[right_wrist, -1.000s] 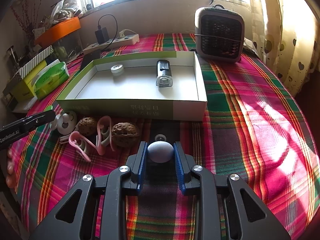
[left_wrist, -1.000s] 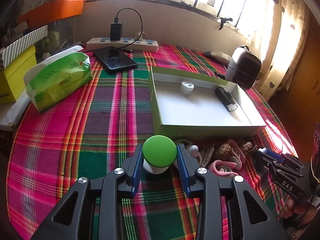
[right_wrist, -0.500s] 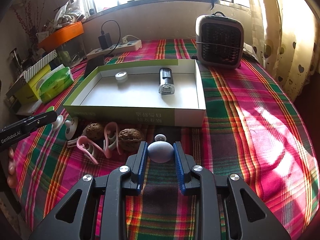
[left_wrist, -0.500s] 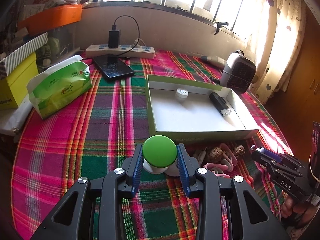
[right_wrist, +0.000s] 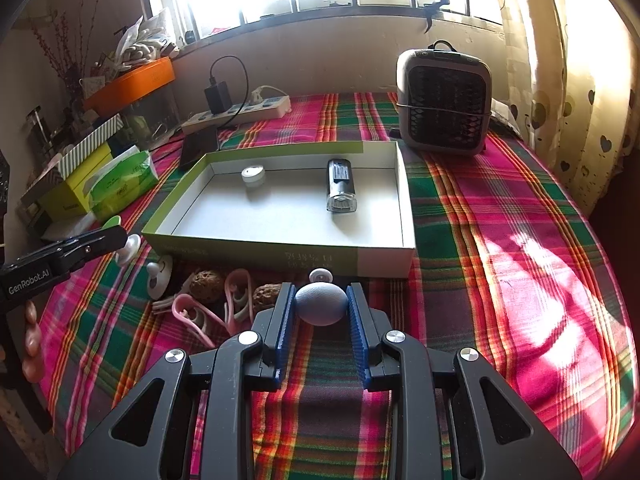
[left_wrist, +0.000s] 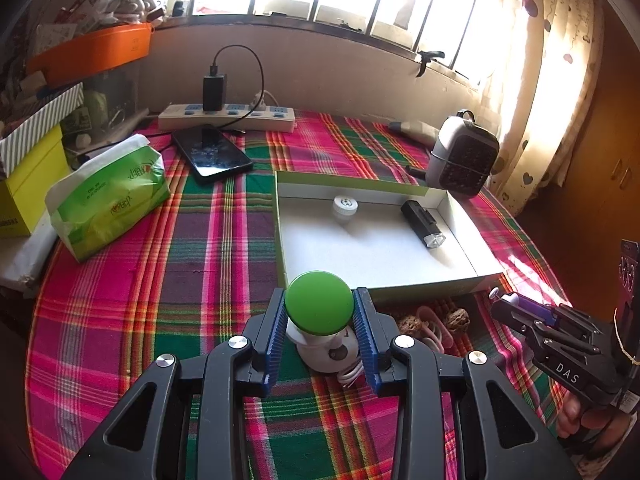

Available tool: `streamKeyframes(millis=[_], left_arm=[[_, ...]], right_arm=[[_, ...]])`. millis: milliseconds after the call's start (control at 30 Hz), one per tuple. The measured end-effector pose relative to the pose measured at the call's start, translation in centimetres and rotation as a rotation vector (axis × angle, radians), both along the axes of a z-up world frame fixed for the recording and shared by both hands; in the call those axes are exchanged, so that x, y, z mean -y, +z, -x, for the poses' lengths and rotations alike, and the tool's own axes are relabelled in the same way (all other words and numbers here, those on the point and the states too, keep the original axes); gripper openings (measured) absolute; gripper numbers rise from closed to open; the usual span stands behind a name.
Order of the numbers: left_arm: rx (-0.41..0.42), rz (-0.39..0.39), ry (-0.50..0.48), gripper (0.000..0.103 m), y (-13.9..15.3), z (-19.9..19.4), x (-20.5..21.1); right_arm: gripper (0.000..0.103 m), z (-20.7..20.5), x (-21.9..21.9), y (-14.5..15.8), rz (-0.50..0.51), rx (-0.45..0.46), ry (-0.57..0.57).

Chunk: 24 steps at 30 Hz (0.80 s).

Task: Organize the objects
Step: 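Carry the green item with the left tool into the box while the right tool carries the egg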

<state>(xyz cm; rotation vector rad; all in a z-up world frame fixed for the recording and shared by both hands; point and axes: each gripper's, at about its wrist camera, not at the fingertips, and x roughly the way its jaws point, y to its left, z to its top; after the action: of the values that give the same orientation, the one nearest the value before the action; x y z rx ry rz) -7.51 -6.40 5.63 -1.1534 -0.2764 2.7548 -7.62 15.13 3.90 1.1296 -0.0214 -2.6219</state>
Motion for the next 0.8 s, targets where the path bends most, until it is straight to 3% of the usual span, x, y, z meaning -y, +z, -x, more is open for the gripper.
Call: streamKeyframes(millis=[367,800], left_arm=[[-0.010,0.001,-0.025,0.031,0.8,2.3,-1.0],[0.027,0.009,-0.051,0.031,-0.5,6.9,-2.3]], right_arm=[[0.028,2.1,0.8,1.3,-0.003,-0.027,0.019],[0.028,7.4,2.7,1.5,-0.020,-0.027,0.050]])
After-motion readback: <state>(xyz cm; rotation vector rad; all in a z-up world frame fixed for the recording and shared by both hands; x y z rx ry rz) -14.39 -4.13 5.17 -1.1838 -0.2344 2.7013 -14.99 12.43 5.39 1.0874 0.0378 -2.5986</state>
